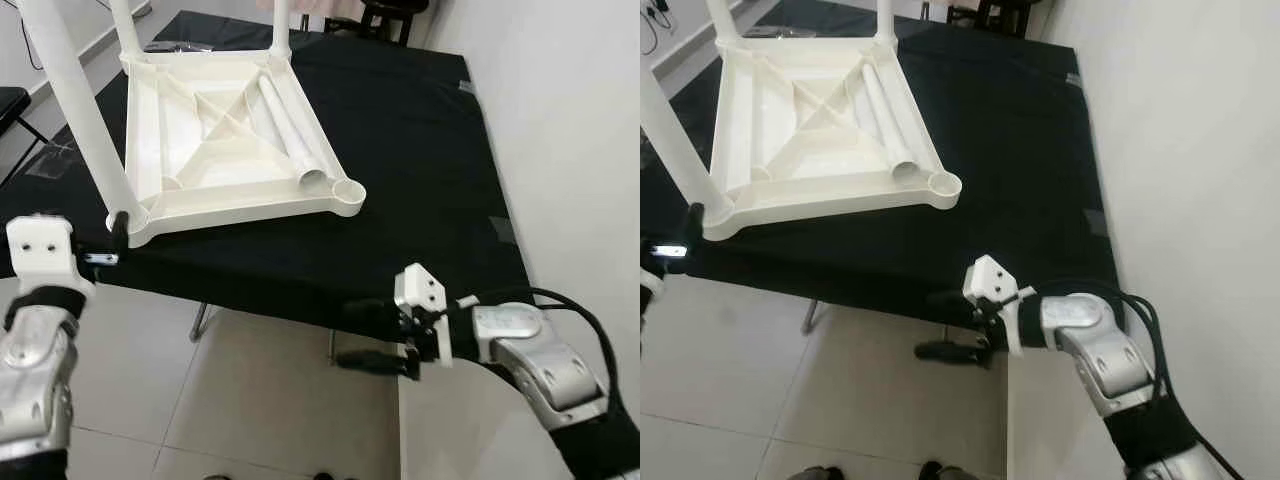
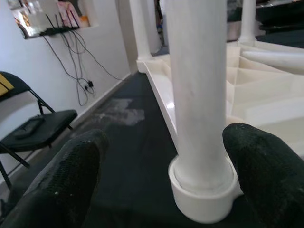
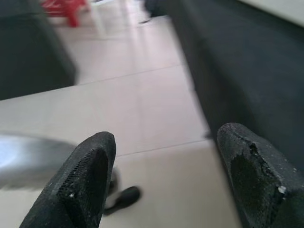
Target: Building children table
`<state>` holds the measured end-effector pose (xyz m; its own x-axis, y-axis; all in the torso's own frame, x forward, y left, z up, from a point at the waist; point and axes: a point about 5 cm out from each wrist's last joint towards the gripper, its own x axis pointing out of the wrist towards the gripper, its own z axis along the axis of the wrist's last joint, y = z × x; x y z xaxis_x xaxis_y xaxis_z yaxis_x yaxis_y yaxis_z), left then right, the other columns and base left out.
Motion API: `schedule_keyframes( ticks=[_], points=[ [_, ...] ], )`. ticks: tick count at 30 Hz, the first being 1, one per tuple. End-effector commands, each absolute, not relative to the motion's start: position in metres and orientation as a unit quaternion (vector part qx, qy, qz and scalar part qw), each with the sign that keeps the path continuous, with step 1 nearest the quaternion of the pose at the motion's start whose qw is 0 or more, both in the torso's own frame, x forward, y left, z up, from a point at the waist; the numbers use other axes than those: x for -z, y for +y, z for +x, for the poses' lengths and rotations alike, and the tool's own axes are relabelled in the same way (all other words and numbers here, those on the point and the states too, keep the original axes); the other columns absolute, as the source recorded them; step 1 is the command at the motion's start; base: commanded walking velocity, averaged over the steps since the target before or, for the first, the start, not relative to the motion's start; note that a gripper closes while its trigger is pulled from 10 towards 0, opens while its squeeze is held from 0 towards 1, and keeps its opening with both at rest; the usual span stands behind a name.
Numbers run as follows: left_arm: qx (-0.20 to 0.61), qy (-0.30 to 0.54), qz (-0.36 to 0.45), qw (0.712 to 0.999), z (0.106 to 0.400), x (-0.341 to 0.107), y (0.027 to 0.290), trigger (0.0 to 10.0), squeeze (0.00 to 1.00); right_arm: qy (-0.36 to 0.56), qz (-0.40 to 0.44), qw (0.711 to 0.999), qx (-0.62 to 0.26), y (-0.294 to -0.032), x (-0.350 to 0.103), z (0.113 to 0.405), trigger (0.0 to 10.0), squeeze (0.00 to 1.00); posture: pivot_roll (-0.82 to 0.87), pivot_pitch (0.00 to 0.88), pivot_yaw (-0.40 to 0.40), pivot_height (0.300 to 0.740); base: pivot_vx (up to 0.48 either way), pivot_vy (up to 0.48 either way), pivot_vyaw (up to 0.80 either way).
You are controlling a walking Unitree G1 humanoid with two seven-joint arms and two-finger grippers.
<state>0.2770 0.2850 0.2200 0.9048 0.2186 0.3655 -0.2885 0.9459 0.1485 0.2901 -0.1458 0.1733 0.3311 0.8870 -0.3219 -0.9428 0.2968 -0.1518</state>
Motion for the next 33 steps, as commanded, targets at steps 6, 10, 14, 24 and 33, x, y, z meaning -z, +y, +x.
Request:
schedule_keyframes(
  ticks=[6,10,14,24,33],
  points=[
    [-0.132,-0.162,0.11,0.972,0.282,-0.22,0.289,10.0,0.0,0.059,-0.147,0.841,-0.517,-0.145,-0.179,0.302,10.0,0.0,0.08,0.223,-0.132,0.74,0.159,0.0,0.0],
    [-0.126,-0.164,0.108,0.972,0.285,-0.222,0.289,10.0,0.0,0.053,-0.145,0.838,-0.523,-0.142,-0.179,0.299,10.0,0.0,0.08,0.224,-0.129,0.74,0.324,0.0,0.0],
    [-0.105,-0.162,0.094,0.977,0.287,-0.222,0.286,10.0,0.0,0.051,-0.144,0.839,-0.523,-0.14,-0.179,0.299,10.0,0.0,0.08,0.224,-0.13,0.74,0.334,0.0,0.0],
    [-0.056,-0.16,0.075,0.983,0.291,-0.221,0.274,10.0,0.0,0.046,-0.141,0.839,-0.524,-0.137,-0.18,0.299,10.0,0.0,0.08,0.223,-0.13,0.74,0.334,0.0,0.0],
    [-0.05,-0.164,0.061,0.983,0.29,-0.224,0.274,10.0,0.0,0.037,-0.137,0.84,-0.523,-0.131,-0.18,0.298,10.0,0.0,0.08,0.223,-0.13,0.74,0.332,0.0,0.0]
  ],
)
